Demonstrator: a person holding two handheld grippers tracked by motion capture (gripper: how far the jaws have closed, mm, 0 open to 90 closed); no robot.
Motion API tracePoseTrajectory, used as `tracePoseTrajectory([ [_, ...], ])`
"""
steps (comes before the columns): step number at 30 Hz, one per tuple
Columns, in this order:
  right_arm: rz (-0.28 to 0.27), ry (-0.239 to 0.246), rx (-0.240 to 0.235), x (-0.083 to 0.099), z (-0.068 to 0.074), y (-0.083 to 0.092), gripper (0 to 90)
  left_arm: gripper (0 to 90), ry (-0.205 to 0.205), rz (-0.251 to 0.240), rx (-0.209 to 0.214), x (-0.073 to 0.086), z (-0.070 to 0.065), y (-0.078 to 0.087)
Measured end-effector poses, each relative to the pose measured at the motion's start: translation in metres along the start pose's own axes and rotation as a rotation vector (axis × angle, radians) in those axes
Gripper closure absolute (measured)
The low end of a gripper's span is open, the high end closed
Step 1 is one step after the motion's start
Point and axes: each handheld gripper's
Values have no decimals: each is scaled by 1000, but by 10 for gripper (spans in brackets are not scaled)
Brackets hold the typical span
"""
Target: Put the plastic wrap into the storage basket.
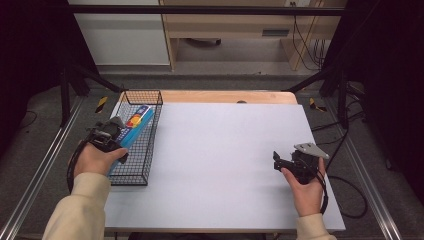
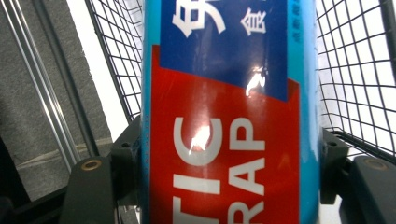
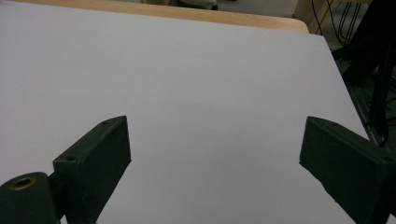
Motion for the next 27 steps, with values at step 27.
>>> tracePoseTrajectory([
  [27,5,17,-3,0,2,-2,89,314,-33,106,0,-6,-5,-21],
])
Point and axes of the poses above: each handheld gripper's, and its own axes: y roughly backward along the jaws, x roughly out of its underside, z roughly to its left, and after that the axes turned 5 degrees about -y, right-handed
